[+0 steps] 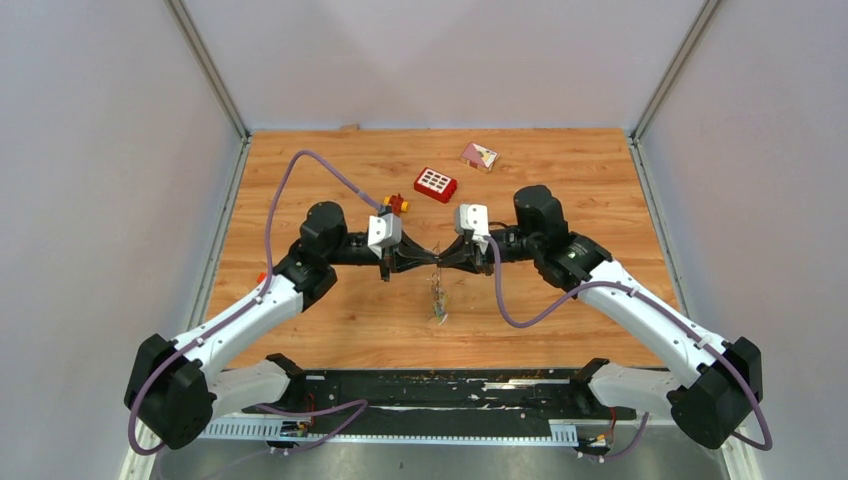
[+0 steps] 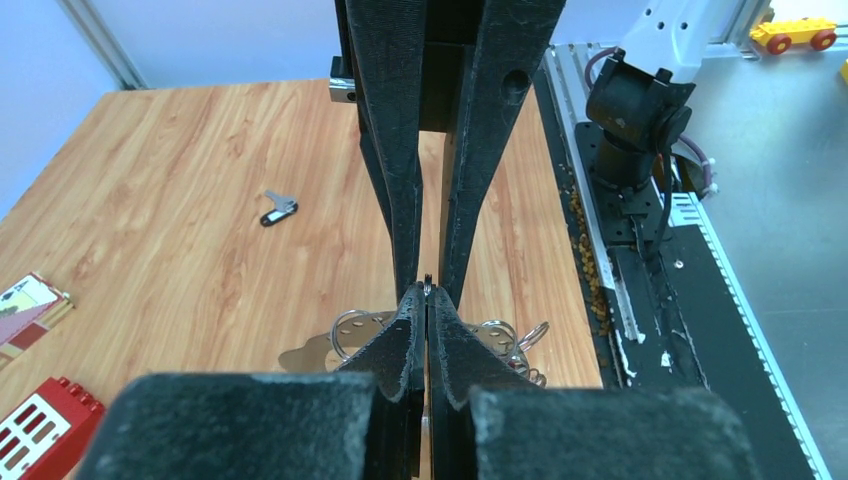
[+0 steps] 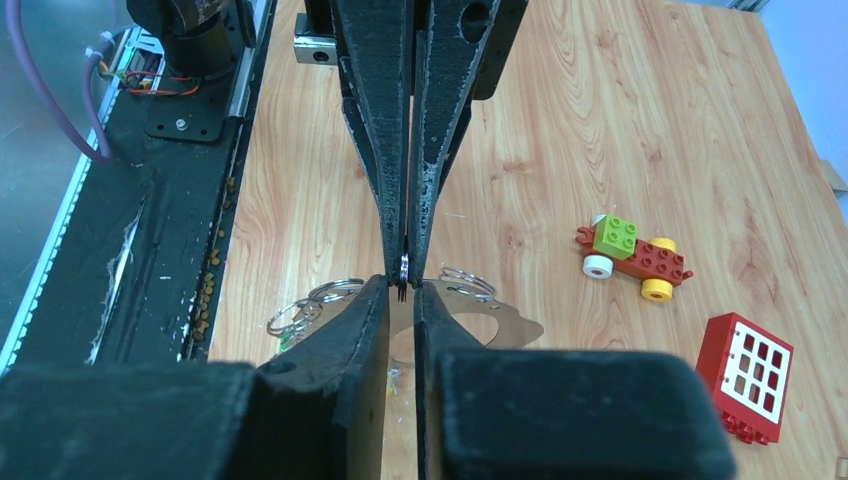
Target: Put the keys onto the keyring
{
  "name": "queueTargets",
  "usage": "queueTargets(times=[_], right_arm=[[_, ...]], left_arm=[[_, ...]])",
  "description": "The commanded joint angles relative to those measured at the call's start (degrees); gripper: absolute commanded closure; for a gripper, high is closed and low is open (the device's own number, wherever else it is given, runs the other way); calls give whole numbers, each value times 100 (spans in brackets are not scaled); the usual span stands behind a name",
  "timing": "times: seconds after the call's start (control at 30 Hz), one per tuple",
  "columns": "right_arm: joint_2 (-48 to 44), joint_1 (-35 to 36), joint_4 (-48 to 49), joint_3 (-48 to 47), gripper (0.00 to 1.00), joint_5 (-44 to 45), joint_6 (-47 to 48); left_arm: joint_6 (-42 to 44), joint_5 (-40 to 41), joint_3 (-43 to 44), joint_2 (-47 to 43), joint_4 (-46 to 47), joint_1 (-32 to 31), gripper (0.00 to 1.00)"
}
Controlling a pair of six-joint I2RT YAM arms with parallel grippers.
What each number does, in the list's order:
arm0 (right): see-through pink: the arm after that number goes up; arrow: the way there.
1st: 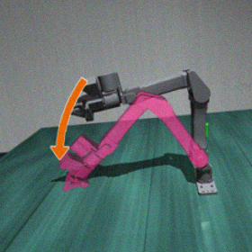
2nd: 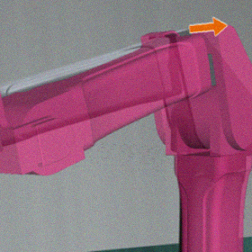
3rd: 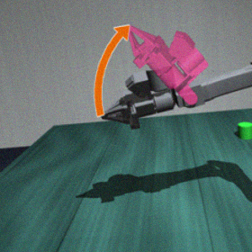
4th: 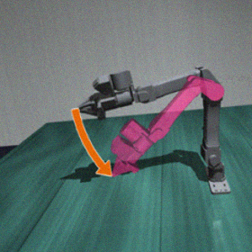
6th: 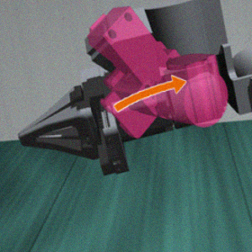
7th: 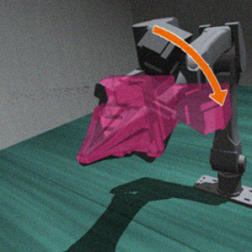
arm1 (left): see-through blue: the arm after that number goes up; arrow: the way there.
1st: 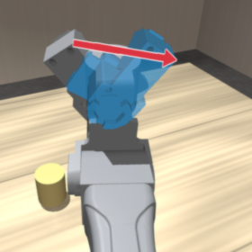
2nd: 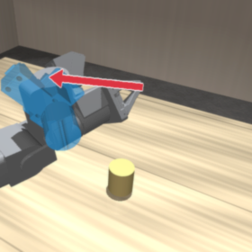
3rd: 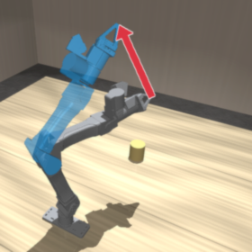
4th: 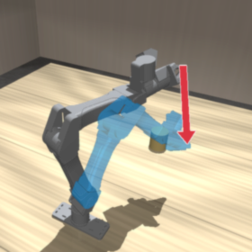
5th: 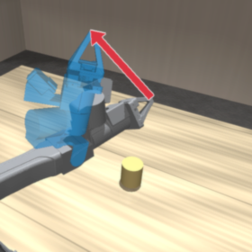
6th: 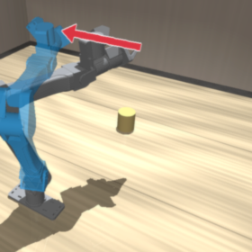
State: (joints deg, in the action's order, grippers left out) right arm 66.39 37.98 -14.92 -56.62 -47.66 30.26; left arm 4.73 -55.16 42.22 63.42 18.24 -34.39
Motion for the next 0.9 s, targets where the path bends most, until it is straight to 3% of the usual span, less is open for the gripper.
queueTargets(times=[0.0,0.1,0.57,0.87], right_arm=[[18,79,-46,-149,94,64,167],[-16,83,-41,-110,100,142,245],[-160,78,-3,33,100,217,507],[-225,83,11,85,100,333,547]], left_arm=[[-70,-44,8,-154,405,-21,100],[29,-60,-2,-181,315,-19,100],[842,-416,101,-157,-519,-24,94],[1111,-219,155,-157,-765,-24,76]])
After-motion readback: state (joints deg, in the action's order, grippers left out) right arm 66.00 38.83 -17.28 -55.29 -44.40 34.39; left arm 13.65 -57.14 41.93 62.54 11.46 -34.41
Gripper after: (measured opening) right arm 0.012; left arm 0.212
